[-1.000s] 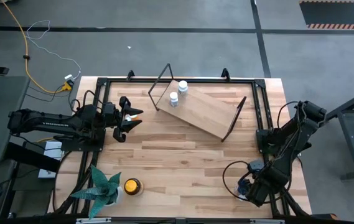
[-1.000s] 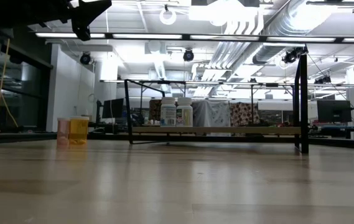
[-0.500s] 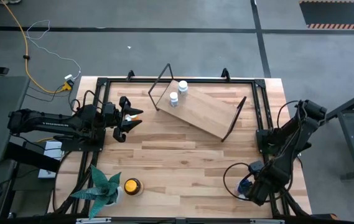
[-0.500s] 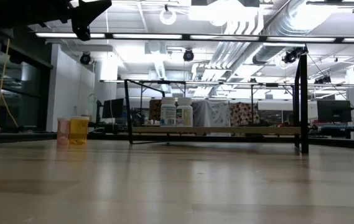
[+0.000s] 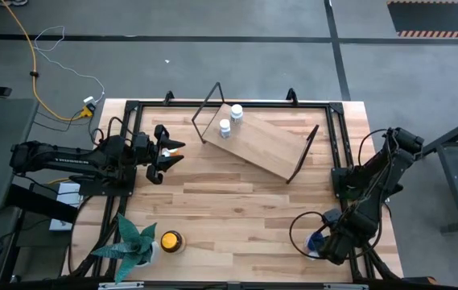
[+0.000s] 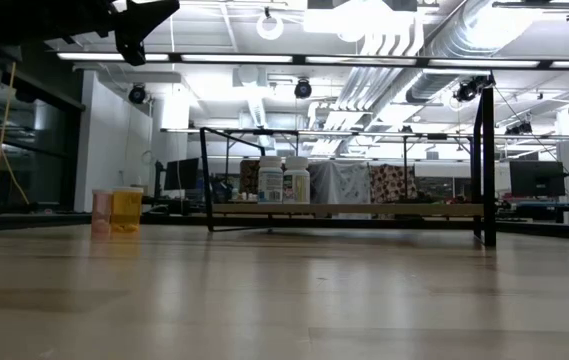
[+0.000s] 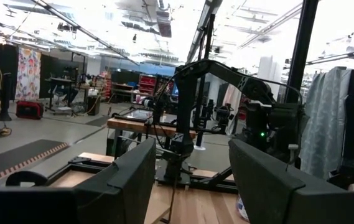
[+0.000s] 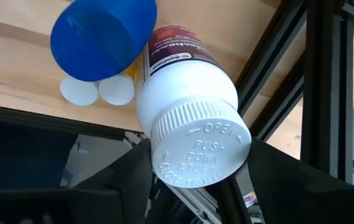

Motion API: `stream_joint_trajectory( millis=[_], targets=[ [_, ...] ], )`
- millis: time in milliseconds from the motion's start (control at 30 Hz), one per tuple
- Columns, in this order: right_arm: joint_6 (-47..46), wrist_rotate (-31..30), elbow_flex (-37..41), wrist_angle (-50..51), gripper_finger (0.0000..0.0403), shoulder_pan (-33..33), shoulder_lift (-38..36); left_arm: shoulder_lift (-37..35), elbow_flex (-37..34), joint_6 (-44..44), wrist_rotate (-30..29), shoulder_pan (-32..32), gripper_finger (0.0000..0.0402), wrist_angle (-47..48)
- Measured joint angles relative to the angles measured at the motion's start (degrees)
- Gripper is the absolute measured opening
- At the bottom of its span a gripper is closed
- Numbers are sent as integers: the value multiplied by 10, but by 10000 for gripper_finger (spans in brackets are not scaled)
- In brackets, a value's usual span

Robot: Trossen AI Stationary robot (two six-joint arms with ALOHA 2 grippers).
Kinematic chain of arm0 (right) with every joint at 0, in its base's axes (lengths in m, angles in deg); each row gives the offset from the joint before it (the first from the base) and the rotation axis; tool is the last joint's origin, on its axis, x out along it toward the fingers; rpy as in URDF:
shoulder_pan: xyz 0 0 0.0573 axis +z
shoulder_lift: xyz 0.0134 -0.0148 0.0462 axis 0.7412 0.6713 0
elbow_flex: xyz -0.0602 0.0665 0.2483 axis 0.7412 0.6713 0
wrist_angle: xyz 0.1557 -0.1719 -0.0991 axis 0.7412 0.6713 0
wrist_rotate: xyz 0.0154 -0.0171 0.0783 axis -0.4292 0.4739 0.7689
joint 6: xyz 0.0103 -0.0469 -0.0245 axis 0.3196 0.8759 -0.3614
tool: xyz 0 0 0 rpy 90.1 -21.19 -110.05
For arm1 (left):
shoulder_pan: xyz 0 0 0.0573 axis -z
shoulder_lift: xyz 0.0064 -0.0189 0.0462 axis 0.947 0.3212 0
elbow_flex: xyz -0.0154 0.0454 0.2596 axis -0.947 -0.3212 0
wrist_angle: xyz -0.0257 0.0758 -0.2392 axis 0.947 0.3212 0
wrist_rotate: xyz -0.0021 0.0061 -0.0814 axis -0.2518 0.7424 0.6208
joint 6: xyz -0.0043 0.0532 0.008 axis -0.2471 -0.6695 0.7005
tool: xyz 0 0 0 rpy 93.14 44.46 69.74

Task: Pick and place medicine bottles onto shelf by color
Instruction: Put the white pill bottle on the shelf

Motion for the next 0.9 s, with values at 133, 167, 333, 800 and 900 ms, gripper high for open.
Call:
stream_joint_trajectory(
  millis=[133,167,333,800,900],
  targets=[
    [12,5,0,0,217,0,0,0,0,0,0,0,193,0],
    [18,5,0,0,218,0,0,0,0,0,0,0,193,0],
    [61,16,-3,1,208,0,0,0,0,0,0,0,193,0],
    [191,-35,-171,114,202,-58,0,0,0,0,-15,0,193,0],
    [200,-65,-221,155,203,-72,0,0,0,0,-15,0,193,0]
  ],
)
